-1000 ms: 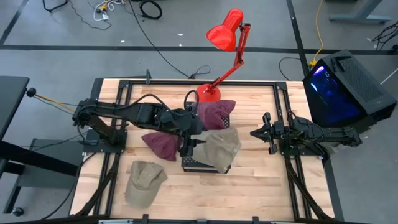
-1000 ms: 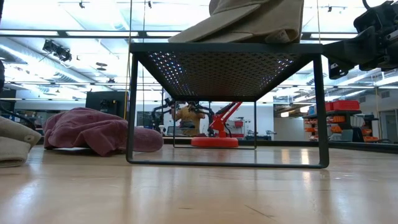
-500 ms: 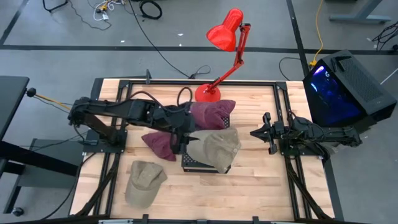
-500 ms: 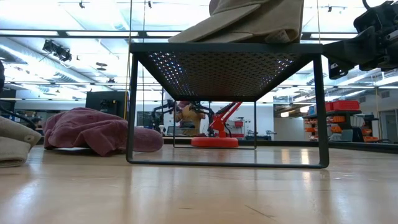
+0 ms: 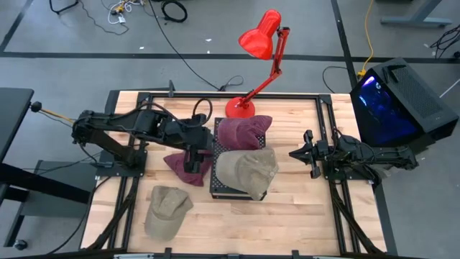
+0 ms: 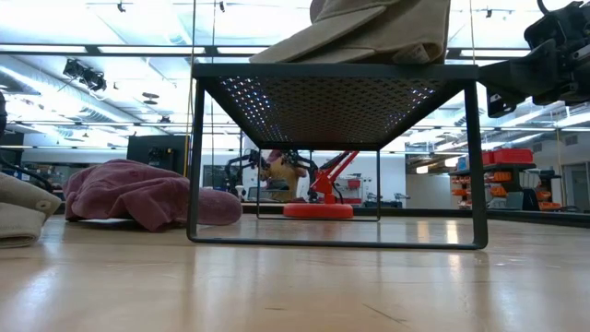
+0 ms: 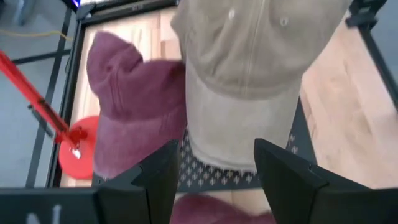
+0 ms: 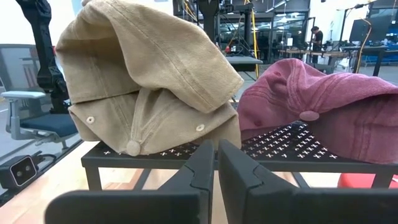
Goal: Pick & Place hat
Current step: Stack the red cap on top of the red cap on the shelf
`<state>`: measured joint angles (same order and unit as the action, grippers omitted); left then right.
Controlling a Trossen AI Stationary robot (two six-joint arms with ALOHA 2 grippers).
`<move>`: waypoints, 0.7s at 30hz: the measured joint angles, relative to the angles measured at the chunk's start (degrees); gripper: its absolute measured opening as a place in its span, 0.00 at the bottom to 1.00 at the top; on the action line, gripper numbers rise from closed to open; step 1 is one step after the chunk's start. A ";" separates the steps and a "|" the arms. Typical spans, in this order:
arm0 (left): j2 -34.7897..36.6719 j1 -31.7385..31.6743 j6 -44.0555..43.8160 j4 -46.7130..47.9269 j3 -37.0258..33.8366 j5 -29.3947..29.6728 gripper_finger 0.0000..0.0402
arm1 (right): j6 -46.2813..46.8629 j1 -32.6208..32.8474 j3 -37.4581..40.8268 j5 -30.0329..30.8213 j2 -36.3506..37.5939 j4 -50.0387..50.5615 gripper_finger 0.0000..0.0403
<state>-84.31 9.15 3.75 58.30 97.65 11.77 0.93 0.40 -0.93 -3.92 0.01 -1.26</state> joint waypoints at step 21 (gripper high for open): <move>2.35 -0.32 -21.45 7.08 -7.30 -0.02 0.52 | 0.02 0.01 0.00 -0.01 0.00 0.01 0.07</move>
<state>-81.97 8.82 -17.71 65.38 90.35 11.75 0.95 0.42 -0.93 -3.94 0.01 -1.25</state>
